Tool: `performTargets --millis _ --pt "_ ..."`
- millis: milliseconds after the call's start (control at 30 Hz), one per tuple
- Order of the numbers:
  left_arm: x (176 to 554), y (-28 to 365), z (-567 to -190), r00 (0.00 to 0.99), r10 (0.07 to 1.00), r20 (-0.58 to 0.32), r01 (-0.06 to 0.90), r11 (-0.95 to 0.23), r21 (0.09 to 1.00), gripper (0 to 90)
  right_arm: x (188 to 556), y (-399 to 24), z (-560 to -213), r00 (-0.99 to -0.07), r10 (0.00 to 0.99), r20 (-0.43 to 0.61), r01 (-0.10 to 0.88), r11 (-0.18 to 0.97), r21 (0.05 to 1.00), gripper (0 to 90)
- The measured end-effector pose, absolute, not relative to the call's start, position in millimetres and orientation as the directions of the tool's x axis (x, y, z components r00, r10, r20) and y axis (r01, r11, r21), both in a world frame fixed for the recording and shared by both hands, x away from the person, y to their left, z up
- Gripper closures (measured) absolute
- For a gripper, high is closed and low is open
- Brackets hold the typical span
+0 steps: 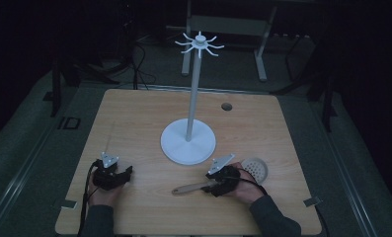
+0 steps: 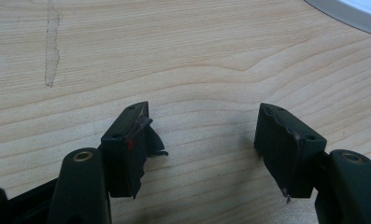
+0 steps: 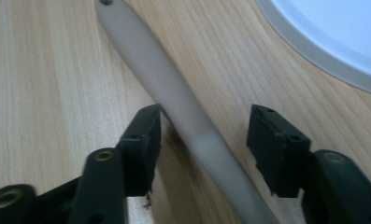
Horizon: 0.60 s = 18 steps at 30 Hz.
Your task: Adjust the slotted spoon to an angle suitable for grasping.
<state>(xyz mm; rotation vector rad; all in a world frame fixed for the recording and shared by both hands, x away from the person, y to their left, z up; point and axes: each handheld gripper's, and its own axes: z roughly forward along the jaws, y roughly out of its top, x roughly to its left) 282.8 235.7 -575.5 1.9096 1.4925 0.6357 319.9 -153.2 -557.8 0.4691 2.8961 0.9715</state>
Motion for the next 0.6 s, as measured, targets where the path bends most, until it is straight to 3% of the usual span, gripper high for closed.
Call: performTargets --millis 367,467,600 --pt "283.0 235.2 -575.7 0.240 0.971 -0.004 0.666 -0.162 0.728 36.4 320.2 -158.9 -549.5 -0.960 0.278 0.034 0.235 0.734 0.637 71.1" --pt "282.9 235.1 -575.7 0.241 0.971 -0.003 0.666 -0.163 0.728 36.4 324.9 -160.2 -549.4 -0.958 0.280 0.060 0.254 0.733 0.631 70.1" --pt "283.0 235.1 -575.8 0.241 0.971 -0.003 0.666 -0.163 0.728 36.4 325.7 -156.4 -551.0 -0.965 0.259 0.046 0.233 0.759 0.608 62.3"
